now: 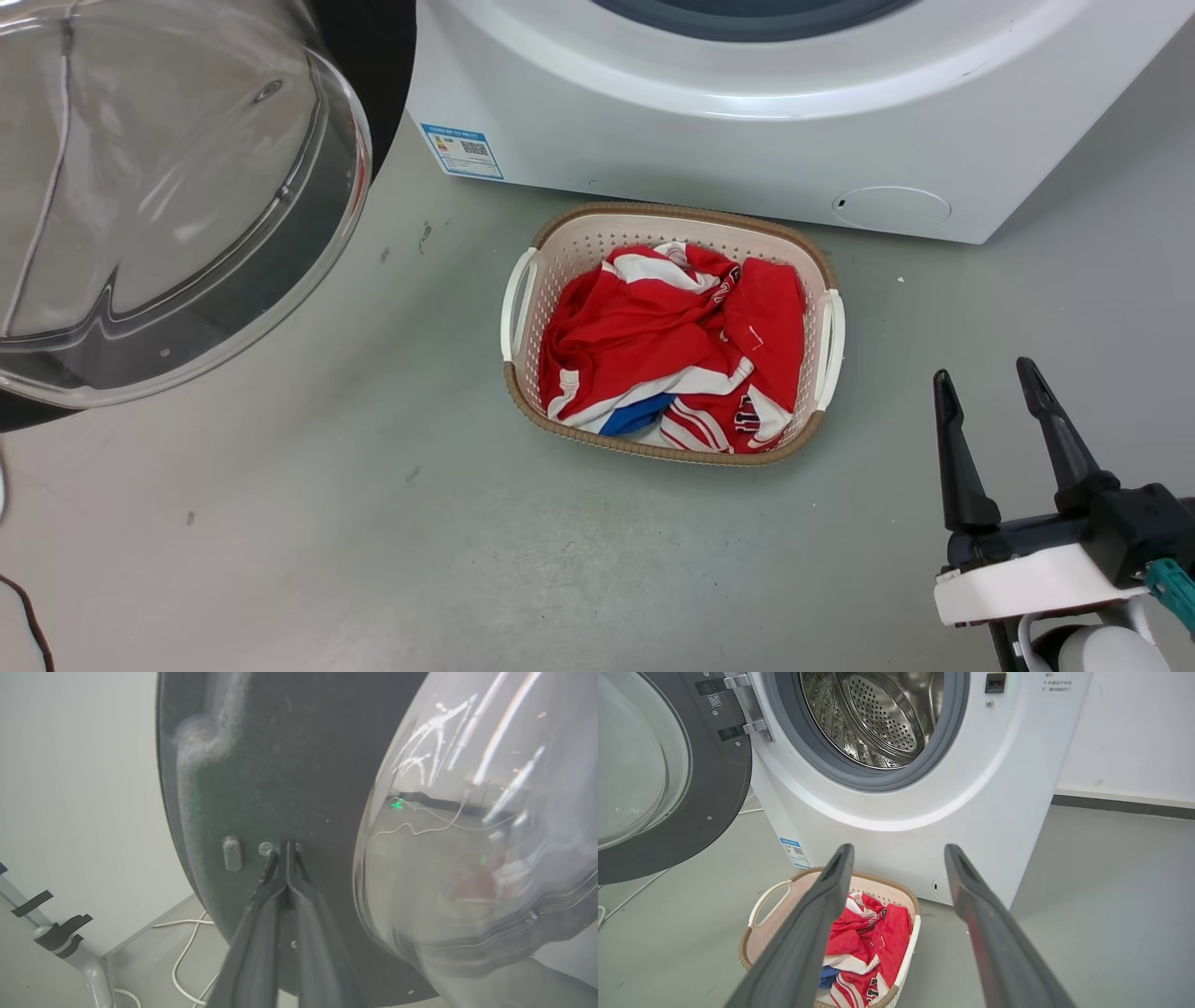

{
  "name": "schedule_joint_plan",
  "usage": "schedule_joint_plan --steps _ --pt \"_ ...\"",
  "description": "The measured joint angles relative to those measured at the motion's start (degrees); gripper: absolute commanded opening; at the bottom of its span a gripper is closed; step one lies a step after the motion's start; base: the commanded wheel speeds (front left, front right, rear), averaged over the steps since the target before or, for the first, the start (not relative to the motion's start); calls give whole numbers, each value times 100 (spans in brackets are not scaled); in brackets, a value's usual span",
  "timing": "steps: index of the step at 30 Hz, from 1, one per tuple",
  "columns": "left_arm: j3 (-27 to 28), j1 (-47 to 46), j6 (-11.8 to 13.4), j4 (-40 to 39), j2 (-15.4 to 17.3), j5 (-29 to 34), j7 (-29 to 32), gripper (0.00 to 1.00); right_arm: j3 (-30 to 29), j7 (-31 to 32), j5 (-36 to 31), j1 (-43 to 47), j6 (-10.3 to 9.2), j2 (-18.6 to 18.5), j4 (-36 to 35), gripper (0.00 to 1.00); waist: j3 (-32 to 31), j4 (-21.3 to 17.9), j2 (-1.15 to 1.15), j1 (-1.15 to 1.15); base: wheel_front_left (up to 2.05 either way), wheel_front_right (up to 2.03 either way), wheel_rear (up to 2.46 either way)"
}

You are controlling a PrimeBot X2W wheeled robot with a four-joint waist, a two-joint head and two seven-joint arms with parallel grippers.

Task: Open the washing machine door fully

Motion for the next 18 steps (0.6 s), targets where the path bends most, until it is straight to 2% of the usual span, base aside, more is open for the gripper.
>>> schedule_joint_plan --steps 11,18 --pt "136 19 -364 -163 -79 372 2 0 -4 0 112 39 1 0 31 100 -295 -6 0 0 0 0 0" --pt "162 401 -532 -855 -413 557 2 0 5 0 240 214 0 -1 98 100 -677 -1 0 -1 0 0 0"
